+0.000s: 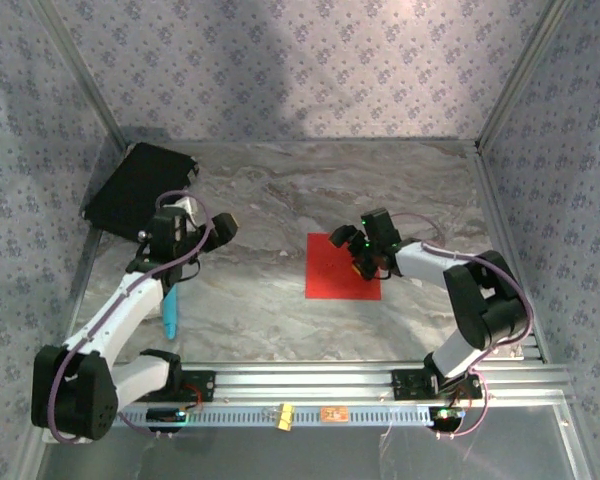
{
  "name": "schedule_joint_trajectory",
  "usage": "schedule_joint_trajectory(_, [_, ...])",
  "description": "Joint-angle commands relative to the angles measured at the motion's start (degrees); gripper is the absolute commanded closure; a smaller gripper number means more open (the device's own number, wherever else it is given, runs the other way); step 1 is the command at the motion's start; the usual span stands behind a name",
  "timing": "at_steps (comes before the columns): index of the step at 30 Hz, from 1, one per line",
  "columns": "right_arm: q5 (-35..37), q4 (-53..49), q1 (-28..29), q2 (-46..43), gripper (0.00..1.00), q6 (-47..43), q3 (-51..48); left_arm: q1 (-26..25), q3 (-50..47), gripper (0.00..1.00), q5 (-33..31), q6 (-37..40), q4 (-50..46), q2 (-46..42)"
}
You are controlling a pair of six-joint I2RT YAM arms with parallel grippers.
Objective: Fold a paper plane with a square sheet of paper (pick it up from the middle)
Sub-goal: Move the square sheet of paper to the center of the table.
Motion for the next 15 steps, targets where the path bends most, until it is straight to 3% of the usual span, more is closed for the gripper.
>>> schedule_joint_trajectory(1, [0.0,-5.9,0.6,0.4,0.04,-1.7,4.0,-0.7,4.1,0.00,6.2,2.5,-2.8,2.4])
schedule_joint_trajectory(4, [0.9,-12.4,-0.7,-0.3,0.03,-9.5,7.9,-2.9,6.1,0.00,7.0,3.8,-4.1,5.3])
schedule_joint_trajectory(7, [-3.4,-14.3,-3.0,1.0,0.04,-16.0,9.3,-5.8,8.7,0.00,5.8,3.3,-5.2,9.2])
schedule_joint_trajectory(15, [-7.9,-15.5,-3.5,4.1,0.12,-20.9,7.7,-9.6,11.1,0.00,3.8,0.7,-1.8,15.1])
